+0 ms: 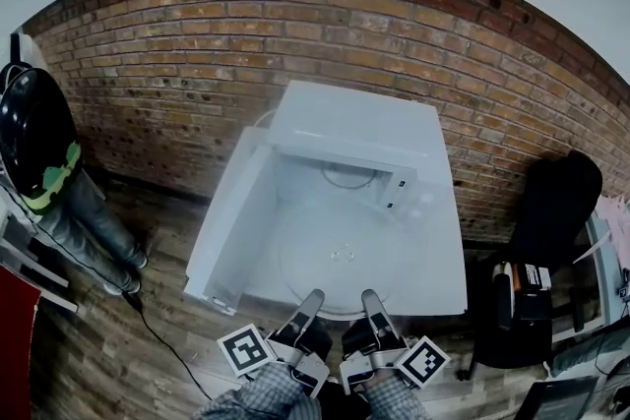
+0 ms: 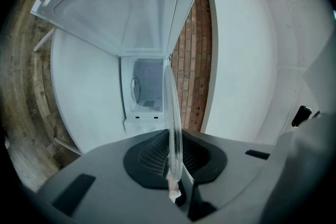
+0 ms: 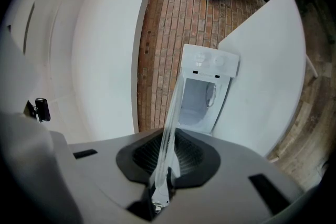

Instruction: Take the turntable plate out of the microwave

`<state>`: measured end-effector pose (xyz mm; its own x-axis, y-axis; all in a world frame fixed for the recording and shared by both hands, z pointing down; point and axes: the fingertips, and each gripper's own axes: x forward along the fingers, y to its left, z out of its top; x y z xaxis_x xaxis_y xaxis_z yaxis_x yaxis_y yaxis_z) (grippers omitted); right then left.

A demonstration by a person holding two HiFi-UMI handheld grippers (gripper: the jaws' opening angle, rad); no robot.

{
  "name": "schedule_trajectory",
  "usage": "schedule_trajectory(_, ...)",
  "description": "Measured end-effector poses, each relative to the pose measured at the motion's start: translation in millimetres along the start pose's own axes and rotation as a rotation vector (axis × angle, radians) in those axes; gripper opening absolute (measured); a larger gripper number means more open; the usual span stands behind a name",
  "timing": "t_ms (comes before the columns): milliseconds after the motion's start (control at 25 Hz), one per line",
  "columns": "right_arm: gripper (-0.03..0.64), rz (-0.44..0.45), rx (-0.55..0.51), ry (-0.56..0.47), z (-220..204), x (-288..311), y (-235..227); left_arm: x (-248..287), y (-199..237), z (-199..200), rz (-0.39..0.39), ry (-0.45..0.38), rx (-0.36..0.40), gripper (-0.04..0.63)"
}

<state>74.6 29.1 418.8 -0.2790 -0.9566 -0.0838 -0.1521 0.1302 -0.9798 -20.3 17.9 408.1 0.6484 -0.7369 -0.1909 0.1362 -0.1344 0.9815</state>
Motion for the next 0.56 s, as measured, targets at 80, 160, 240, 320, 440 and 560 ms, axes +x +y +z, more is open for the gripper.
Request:
schedule_trajectory(80,0.052,-0.001,-0.001,0.000,0.6,0.6,-0.2,0.8,0.4,0.5,-0.001,0.000,-0.003,0.037)
schedule_trajectory(160,0.052,-0.001,0.002,-0.001,1.1,0.8,0.1,1.5,1.0,0.0,-0.001,0.000,-0.007,0.037)
schedule_trajectory(240,0.052,-0.002,0.001,-0.001,1.9,0.7,0.1,2.1,1.1,-0.5,-0.001,0.000,-0.011,0.037)
schedule_trajectory(320,0.052,-0.002,0.001,-0.001,2.7,0.6,-0.3,2.9,0.9,-0.7,-0.001,0.000,-0.011,0.038)
schedule_trajectory(440,0.052,-0.005,0.010,-0.003,3.1,-0.2,-1.4,3.7,1.8,-1.7,0.000,0.003,-0.009,0.037)
schedule_trajectory(560,0.052,-0.004,0.007,-0.003,3.4,-0.9,-3.1,3.6,2.7,-2.3,0.000,0.004,-0.010,0.037)
